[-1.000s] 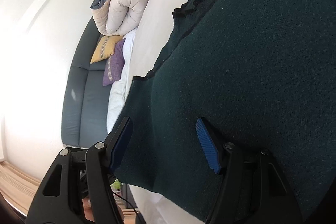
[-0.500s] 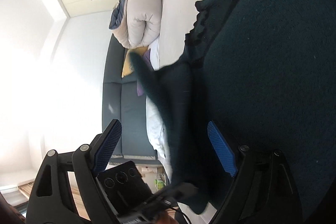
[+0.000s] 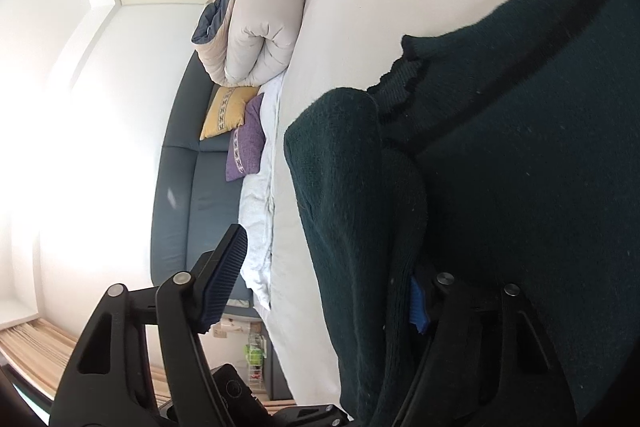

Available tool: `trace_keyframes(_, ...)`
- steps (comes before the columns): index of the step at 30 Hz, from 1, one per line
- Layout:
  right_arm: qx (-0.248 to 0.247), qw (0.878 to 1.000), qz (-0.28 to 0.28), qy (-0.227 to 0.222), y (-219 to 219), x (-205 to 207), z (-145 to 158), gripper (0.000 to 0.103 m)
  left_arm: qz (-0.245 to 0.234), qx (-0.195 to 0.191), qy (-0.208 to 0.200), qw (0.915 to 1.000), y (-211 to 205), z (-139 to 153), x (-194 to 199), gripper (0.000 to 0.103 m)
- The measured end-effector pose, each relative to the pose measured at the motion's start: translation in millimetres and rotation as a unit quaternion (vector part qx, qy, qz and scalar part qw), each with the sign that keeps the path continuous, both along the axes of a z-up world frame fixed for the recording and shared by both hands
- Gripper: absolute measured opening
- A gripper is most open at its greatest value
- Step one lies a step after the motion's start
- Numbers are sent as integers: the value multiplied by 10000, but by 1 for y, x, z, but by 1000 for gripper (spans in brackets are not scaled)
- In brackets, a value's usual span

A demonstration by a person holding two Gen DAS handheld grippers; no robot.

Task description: Fold small clothes

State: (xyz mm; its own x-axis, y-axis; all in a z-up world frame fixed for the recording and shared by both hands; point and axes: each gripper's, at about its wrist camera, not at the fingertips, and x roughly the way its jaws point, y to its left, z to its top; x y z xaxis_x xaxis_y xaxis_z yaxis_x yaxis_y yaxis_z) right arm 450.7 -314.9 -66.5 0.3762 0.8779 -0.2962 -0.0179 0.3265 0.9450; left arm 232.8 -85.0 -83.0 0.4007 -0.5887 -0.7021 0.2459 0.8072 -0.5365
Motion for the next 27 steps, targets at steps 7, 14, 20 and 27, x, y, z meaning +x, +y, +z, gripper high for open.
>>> trace_keyframes(7, -602, 9982, -46, -17, -1, 2, 1, 18, -48, 125, -39, 9999, -16, 5, -2, 10)
trace_keyframes(14, -1211, 9922, -235, -182, -20, -9, 13, 12, -225, 249, -115, 9994, -41, 18, -4, 10)
trace_keyframes(20, -1741, 9838, -293, -313, -63, -15, 31, 12, -534, 251, -153, 9981, -74, 22, -1, 10)
trace_keyframes(27, -2116, 9755, -542, -249, -136, -24, 37, 12, -967, 156, -183, 9950, -131, 27, 8, 10)
